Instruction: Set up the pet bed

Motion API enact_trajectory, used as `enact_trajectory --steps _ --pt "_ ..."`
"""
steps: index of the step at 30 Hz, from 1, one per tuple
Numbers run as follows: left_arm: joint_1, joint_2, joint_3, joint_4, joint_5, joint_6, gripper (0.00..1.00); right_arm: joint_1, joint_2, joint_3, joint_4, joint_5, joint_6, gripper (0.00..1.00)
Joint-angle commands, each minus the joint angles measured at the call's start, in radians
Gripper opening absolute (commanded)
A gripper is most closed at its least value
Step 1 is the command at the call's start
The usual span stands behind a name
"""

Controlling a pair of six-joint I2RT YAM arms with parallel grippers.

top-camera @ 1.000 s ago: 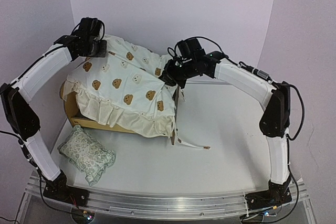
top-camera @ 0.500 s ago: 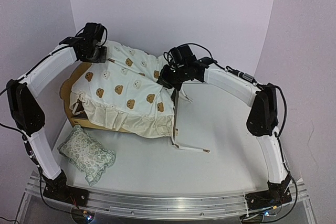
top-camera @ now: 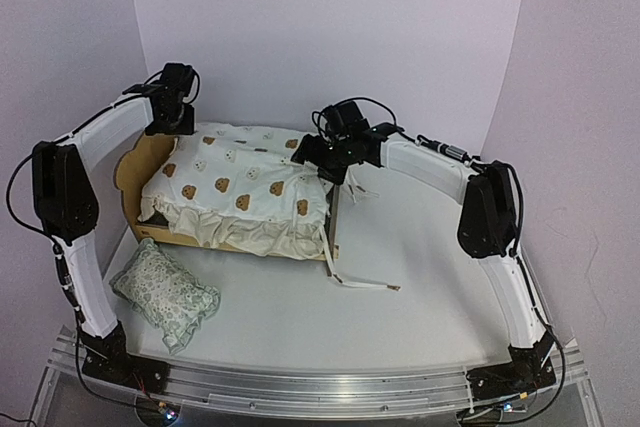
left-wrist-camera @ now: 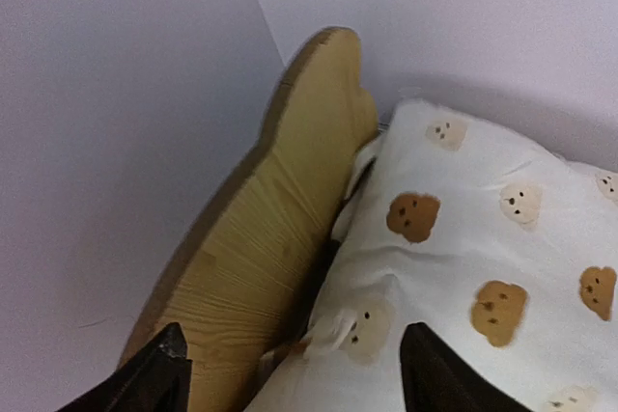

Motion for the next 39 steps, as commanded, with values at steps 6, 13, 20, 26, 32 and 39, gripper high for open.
enact_trajectory --steps 6,13,20,26,32,39 --pt "-0.011 -0.176 0.094 -0.027 0.047 -0.027 0.84 -0.022 -0.192 -0.119 0.047 -0.051 -0.157 0.98" --pt "-0.014 -0.256 0.049 -0.169 -0.058 -0.015 0.88 -0.022 -0.450 -0.522 0.032 0.082 -0.182 0.98" --pt "0.013 -0.277 -0.090 -0.243 -0.077 -0.050 0.94 -0.009 -0.440 -0.597 -0.005 -0.014 -0.150 0.91" --pt "0.076 -0.281 -0.158 -0.239 -0.020 -0.053 0.95 0.008 -0.355 -0.558 -0.047 -0.068 -0.148 0.86" --pt "0.111 -0.262 -0.178 -0.238 0.038 -0.040 0.95 0.008 -0.309 -0.570 -0.048 -0.090 -0.139 0.71" --pt "0.126 -0.229 -0.194 -0.241 0.091 -0.030 0.85 0.009 -0.315 -0.614 -0.047 -0.087 -0.161 0.37"
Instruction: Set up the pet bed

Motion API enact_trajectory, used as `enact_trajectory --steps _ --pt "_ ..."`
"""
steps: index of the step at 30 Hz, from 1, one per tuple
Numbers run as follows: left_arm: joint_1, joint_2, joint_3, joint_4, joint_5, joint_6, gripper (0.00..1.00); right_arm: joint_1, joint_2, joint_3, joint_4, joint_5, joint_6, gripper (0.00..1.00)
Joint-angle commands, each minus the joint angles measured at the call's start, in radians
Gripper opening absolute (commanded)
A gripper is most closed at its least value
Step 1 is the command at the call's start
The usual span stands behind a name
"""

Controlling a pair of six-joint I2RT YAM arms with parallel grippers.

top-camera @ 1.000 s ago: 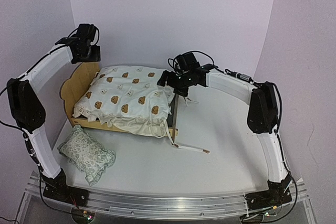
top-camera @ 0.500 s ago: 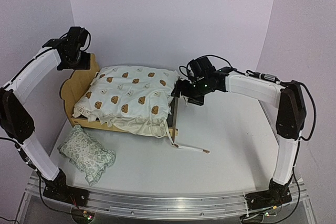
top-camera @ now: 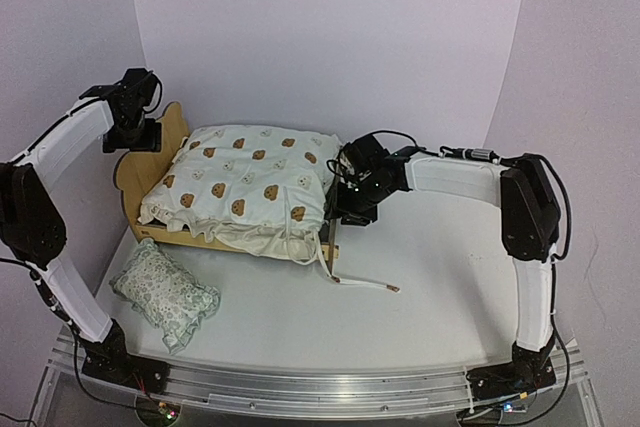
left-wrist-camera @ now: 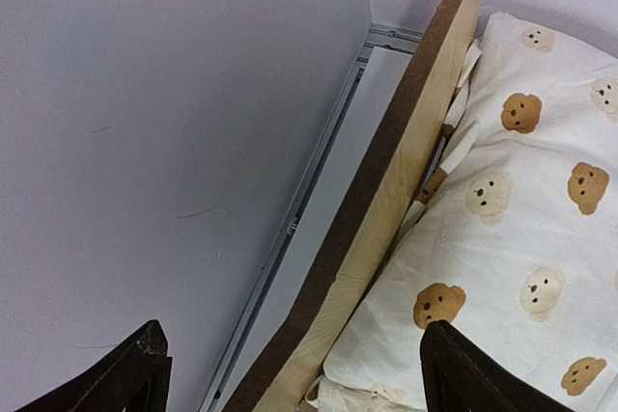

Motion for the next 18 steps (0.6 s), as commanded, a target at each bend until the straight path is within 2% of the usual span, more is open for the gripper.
enact_trajectory --steps 1,5,8,14,18 --pt "0.009 0.025 -0.011 -0.004 0.051 0.004 0.82 0.000 -0.018 -0.040 -0.006 0.012 -0.027 0.32" --pt "0.008 0.002 -0.034 0.023 0.095 0.011 0.71 0.000 -0.061 -0.085 -0.006 0.054 -0.044 0.15" --pt "0.009 -0.005 -0.042 0.031 0.149 0.018 0.61 0.000 -0.101 -0.130 -0.005 0.097 -0.051 0.08" --pt "0.005 -0.019 -0.082 0.072 0.317 0.010 0.50 -0.015 -0.204 -0.234 -0.005 0.195 -0.066 0.04" --pt "-0.039 -0.035 -0.106 0.094 0.370 -0.017 0.49 -0.061 -0.284 -0.329 -0.005 0.231 -0.070 0.04"
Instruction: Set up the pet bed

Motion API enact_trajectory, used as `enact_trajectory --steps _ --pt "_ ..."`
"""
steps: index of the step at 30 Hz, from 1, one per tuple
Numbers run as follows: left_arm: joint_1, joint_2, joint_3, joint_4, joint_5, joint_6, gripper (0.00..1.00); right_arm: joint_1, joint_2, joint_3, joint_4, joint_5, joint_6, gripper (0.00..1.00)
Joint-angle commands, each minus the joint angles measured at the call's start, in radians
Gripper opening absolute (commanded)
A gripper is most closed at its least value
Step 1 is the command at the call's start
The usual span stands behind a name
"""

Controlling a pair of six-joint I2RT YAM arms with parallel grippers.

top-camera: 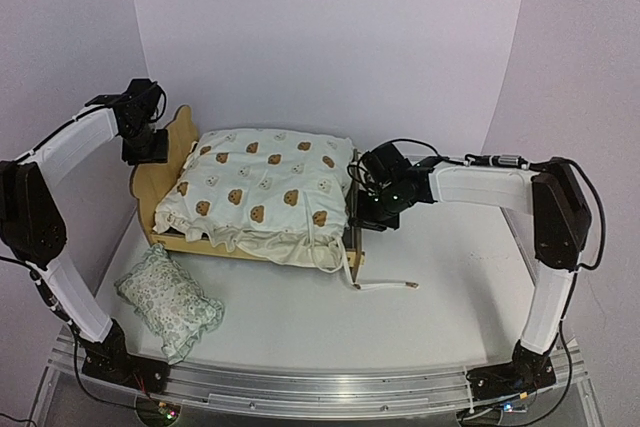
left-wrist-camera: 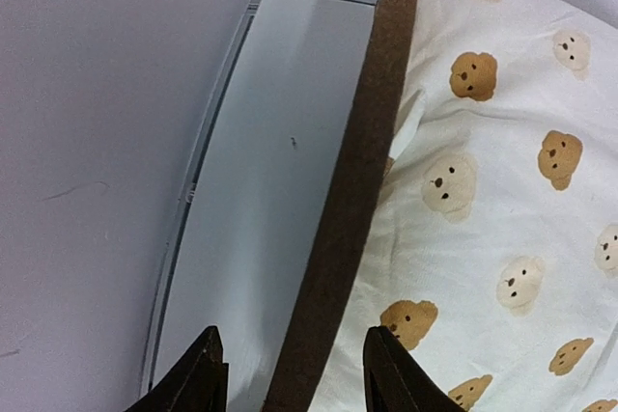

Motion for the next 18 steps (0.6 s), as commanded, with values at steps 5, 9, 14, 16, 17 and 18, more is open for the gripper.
enact_trajectory --steps 5,9,14,16,17,18 --pt "-0.144 -0.036 -0.022 0.062 0.116 -0.081 0.49 -0.152 -0.181 -0.177 -0.077 0.073 -0.077 0.04" --pt "-0.199 -0.006 -0.006 0.086 0.119 -0.120 0.48 -0.237 -0.216 -0.225 -0.076 0.051 -0.095 0.05" --pt "-0.209 0.047 0.003 0.163 0.142 -0.113 0.44 -0.280 -0.242 -0.237 -0.078 0.042 -0.136 0.05" --pt "-0.210 0.068 0.005 0.208 0.160 -0.097 0.42 -0.282 -0.248 -0.241 -0.078 0.036 -0.141 0.06" --pt "-0.210 0.082 0.011 0.232 0.169 -0.090 0.42 -0.282 -0.249 -0.243 -0.078 0.029 -0.142 0.06" --pt "-0.210 0.095 0.017 0.253 0.178 -0.083 0.41 -0.282 -0.249 -0.246 -0.078 0.020 -0.143 0.06"
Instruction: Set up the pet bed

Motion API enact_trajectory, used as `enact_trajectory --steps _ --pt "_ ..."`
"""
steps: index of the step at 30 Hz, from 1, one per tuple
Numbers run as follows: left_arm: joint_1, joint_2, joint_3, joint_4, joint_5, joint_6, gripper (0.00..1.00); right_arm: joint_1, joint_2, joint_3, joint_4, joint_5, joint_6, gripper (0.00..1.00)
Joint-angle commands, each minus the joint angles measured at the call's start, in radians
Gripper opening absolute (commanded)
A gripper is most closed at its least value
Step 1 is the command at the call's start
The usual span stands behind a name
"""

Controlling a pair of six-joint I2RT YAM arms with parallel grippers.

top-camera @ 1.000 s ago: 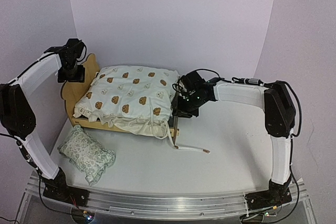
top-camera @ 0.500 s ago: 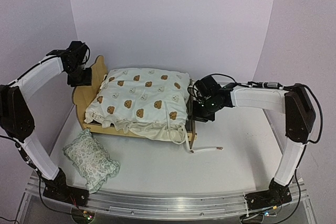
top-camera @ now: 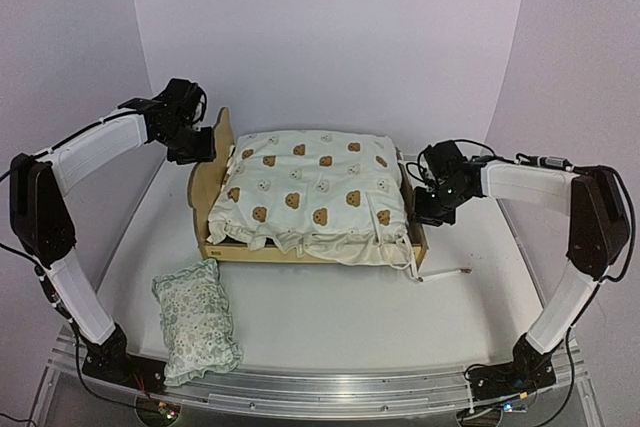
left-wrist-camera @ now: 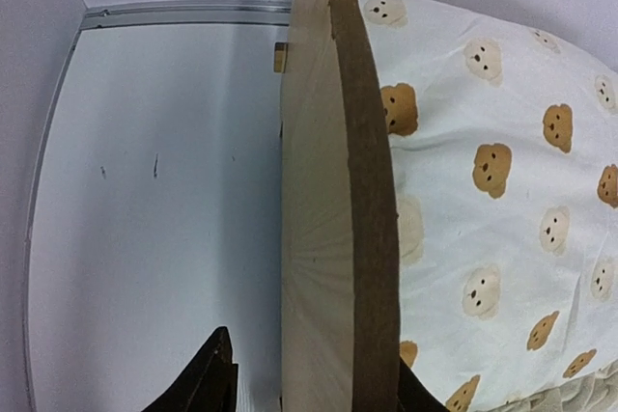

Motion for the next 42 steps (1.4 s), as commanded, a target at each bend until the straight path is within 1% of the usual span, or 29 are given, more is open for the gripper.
enact_trajectory --steps 1,7,11,12,14,16,17,19,22,24,26,27,30,34,38,42 --pt "0.005 0.074 0.038 0.116 0.039 0.024 0.41 -0.011 -0.042 -0.017 -0.038 -0.007 0.018 0.06" --pt "0.005 0.176 0.148 0.151 0.085 0.054 0.40 -0.011 -0.047 0.008 -0.049 0.002 -0.006 0.09" --pt "0.002 0.183 0.169 0.150 0.105 0.053 0.40 -0.012 -0.064 0.067 -0.090 0.039 -0.040 0.14" --pt "0.002 0.176 0.163 0.148 0.101 0.054 0.40 -0.012 -0.071 0.089 -0.108 0.056 -0.050 0.17" --pt "0.002 0.145 0.141 0.148 0.082 0.059 0.43 -0.012 -0.086 0.129 -0.143 0.086 -0.074 0.28" --pt "0.002 0.106 0.125 0.137 0.055 0.068 0.46 -0.012 -0.104 0.167 -0.172 0.103 -0.100 0.43" --pt "0.002 0.091 0.117 0.130 0.041 0.073 0.49 -0.012 -0.113 0.185 -0.181 0.105 -0.112 0.48" --pt "0.002 0.052 0.102 0.118 0.013 0.083 0.58 -0.012 -0.128 0.218 -0.189 0.078 -0.142 0.55" --pt "0.002 -0.002 0.093 0.091 -0.035 0.090 0.74 -0.006 -0.135 0.278 -0.190 -0.028 -0.175 0.63" --pt "0.002 -0.049 0.091 0.060 -0.077 0.078 0.83 0.030 -0.123 0.320 -0.190 -0.074 -0.203 0.68" --pt "0.002 -0.096 0.082 0.002 -0.123 0.047 0.98 0.087 -0.102 0.370 -0.189 -0.080 -0.255 0.73" --pt "0.001 -0.129 0.071 -0.032 -0.151 0.025 0.99 0.122 -0.089 0.389 -0.189 -0.078 -0.282 0.75" --pt "-0.012 -0.225 -0.016 -0.134 -0.237 -0.047 1.00 0.212 -0.039 0.455 -0.185 -0.089 -0.318 0.79" --pt "-0.032 -0.345 -0.149 -0.219 -0.267 -0.120 1.00 0.310 0.029 0.508 -0.170 -0.153 -0.321 0.81" --pt "-0.038 -0.433 -0.214 -0.243 -0.254 -0.141 1.00 0.477 0.083 0.491 -0.113 -0.226 -0.317 0.80" --pt "-0.038 -0.489 -0.231 -0.246 -0.258 -0.142 0.99 0.666 0.138 0.434 -0.011 -0.231 -0.323 0.76"
